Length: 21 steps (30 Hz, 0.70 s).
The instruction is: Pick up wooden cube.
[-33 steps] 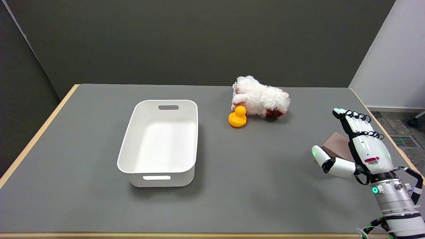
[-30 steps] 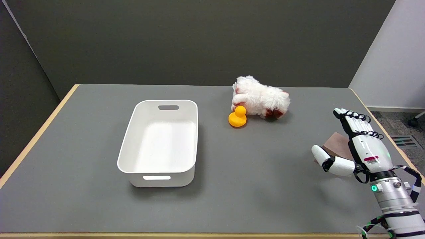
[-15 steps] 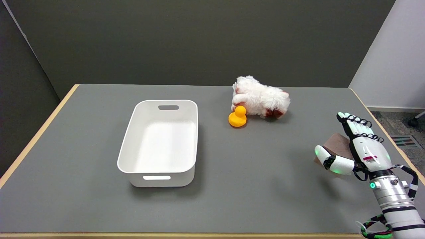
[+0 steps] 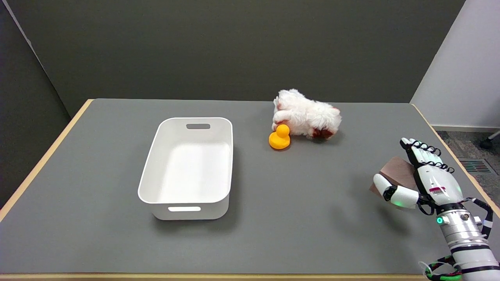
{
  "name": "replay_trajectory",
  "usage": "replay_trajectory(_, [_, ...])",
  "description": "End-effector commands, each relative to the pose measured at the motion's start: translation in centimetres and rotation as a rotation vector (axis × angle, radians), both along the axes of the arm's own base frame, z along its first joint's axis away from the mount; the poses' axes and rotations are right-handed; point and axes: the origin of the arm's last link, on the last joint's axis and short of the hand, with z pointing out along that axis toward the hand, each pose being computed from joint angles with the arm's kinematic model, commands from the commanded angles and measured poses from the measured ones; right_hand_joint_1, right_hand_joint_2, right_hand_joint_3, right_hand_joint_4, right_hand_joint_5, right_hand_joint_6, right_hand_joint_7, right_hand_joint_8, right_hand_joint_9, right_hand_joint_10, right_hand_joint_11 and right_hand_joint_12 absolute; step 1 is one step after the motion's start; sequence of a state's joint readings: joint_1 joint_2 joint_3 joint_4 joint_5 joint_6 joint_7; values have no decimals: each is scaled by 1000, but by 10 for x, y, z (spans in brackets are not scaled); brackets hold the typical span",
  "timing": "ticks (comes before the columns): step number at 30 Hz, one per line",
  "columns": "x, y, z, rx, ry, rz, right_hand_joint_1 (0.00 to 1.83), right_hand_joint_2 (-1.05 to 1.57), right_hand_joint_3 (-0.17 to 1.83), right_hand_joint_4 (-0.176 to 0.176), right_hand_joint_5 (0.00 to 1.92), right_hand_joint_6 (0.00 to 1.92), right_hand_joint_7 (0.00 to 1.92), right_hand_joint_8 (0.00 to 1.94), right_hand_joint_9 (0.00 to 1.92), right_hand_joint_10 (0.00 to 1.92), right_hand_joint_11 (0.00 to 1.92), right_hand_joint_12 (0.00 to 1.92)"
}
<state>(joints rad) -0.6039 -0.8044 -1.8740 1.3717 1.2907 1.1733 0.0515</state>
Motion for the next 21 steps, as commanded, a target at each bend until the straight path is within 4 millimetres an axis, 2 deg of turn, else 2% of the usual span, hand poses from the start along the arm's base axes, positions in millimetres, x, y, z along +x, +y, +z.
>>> replay_trajectory(1, [-9,0,7,-32,-14,-27,268,487,871,-27,47,213,54,92,-1,154,-1,155])
replay_trajectory(13, [-12,-5,7,-36,-27,-36,276,493,883,-23,48,216,66,77,-1,135,-1,157])
replay_trajectory(17, [-12,-7,7,-35,-28,-32,271,498,871,-34,49,236,57,121,-1,166,-1,150])
replay_trajectory(21, [-12,-7,7,-35,-29,-31,267,490,875,-32,55,235,69,152,1,167,-1,155])
